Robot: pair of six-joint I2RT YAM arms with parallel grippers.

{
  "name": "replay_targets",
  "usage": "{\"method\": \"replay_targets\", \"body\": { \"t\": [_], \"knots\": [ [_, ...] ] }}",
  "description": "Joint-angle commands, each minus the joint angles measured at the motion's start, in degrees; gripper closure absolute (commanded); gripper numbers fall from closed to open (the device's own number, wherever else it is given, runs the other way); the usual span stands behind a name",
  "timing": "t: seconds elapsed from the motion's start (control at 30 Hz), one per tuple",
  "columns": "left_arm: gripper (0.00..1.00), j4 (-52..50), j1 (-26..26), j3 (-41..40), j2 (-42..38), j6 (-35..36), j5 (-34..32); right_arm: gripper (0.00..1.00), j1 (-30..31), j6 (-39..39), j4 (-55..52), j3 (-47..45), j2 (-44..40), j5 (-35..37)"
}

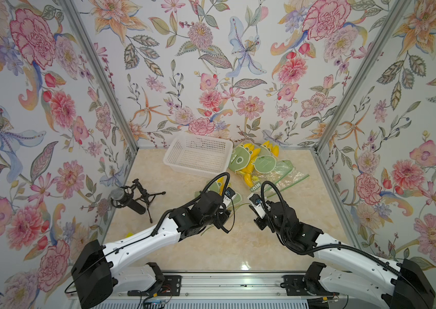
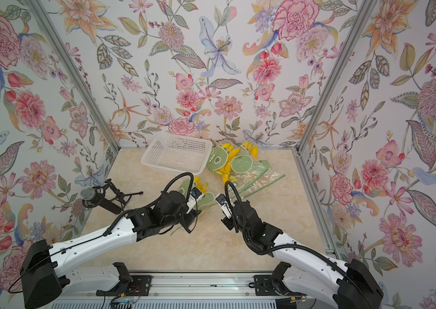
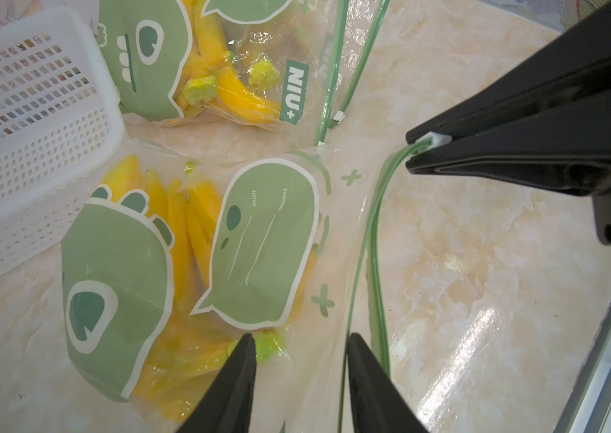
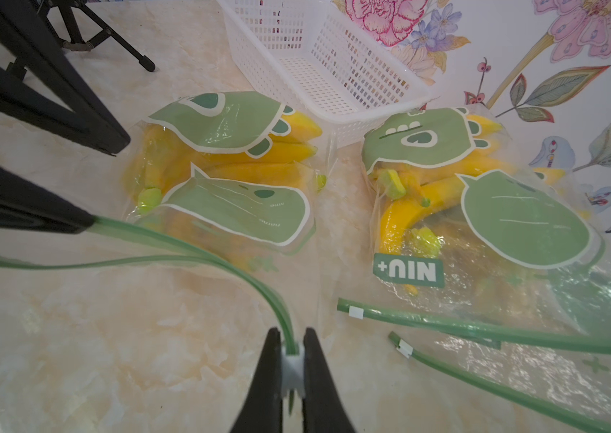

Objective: Open the zip-top bag and take out the banana
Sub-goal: Unzip the zipper on the zipper food storage bag, then open the zipper of the food storage bag at the center of the board.

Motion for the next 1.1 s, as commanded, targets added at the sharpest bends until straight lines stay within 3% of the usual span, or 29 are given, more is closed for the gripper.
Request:
{"method": "replay_targets", "body": {
  "t": [0.0, 0.37, 0.57, 0.63, 0.77, 0.83, 1.07],
  "knots": [
    [0.60, -1.1, -0.1, 0.5, 1.0, 0.4, -0.9, 0.99, -0.4, 1.0, 1.2, -0.8, -1.3, -0.3],
    [0.59, -2.6, -0.1, -2.7, 2.3, 0.6, 1.1, 0.98, -0.3, 1.4, 1.3, -0.6, -1.8, 0.4],
    [0.74, -2.2, -0.1, -3.0, 2.2, -0.5, -2.9, 0.94, -0.4, 2.6, 1.1, -1.0, -2.1, 0.4],
    [0.82, -1.1, -0.2, -3.0, 1.5, -1.0, -4.2, 0.88, -0.4, 3.3, 0.9, -1.3, -2.6, -0.2],
    [0.97, 2.5, -0.1, -3.2, -0.6, -2.6, -7.1, 0.60, -0.4, 6.6, -0.7, -1.3, -5.2, -7.1],
    [0.99, 4.9, -0.2, -3.9, -1.9, -3.6, -8.1, 0.50, 0.0, 11.0, -1.7, -0.5, -6.3, -10.2],
    [1.00, 12.7, -1.1, -5.5, -2.1, -6.0, -6.8, 0.30, 1.2, 37.3, -0.9, -1.1, -5.0, -5.6]
  ]
}}
